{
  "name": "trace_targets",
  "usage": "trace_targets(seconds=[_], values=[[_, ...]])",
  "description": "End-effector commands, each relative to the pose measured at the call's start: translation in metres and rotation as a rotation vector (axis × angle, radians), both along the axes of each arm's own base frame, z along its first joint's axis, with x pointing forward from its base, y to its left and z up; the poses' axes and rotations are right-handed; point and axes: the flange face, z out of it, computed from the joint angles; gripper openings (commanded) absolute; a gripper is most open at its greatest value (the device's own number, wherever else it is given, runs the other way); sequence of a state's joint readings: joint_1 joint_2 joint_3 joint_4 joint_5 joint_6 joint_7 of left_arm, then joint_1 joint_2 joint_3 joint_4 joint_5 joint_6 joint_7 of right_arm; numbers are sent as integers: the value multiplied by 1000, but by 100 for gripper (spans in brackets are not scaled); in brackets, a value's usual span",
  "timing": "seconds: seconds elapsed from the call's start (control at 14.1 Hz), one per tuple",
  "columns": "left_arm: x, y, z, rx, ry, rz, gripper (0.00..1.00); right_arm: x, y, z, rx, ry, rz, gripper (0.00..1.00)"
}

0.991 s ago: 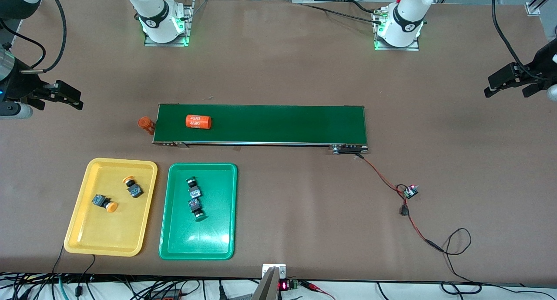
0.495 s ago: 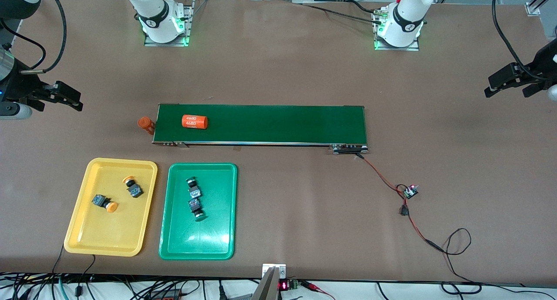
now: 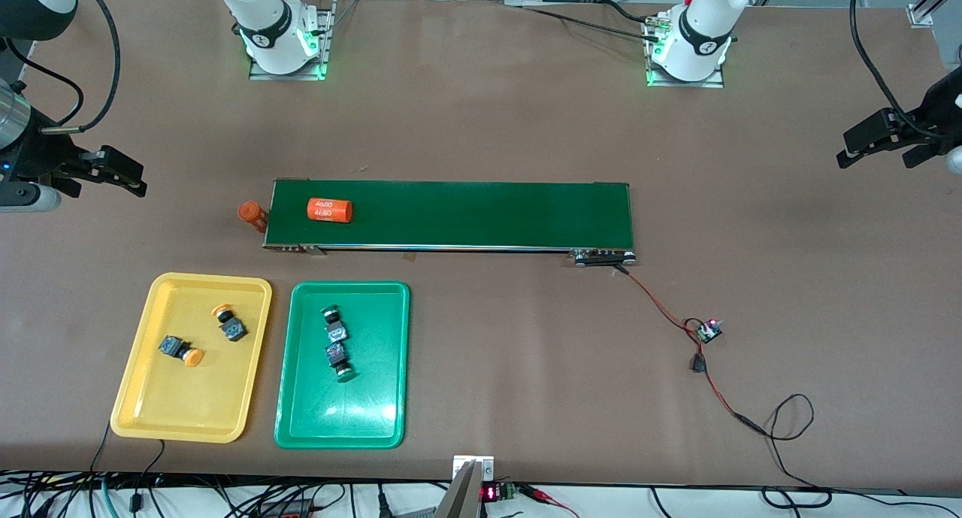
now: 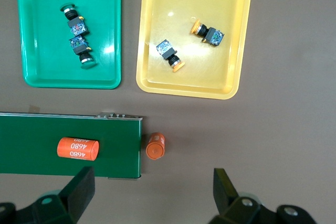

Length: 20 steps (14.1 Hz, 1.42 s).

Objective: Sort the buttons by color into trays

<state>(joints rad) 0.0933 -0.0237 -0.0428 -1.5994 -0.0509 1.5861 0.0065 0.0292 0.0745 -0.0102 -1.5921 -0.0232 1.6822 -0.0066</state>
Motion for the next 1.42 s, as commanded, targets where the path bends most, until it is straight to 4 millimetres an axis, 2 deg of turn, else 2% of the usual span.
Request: trace_targets(seconds=[0.0, 0.35, 1.34], values=[[-7, 3, 4, 18, -1, -7, 100, 1, 0, 3, 17, -9, -3, 100], [-8, 11, 4, 18, -1, 8, 100, 1, 1, 4, 17, -12, -1, 100], [-7, 11, 4, 18, -1, 6, 100, 2, 0, 2, 13, -16, -2, 100]])
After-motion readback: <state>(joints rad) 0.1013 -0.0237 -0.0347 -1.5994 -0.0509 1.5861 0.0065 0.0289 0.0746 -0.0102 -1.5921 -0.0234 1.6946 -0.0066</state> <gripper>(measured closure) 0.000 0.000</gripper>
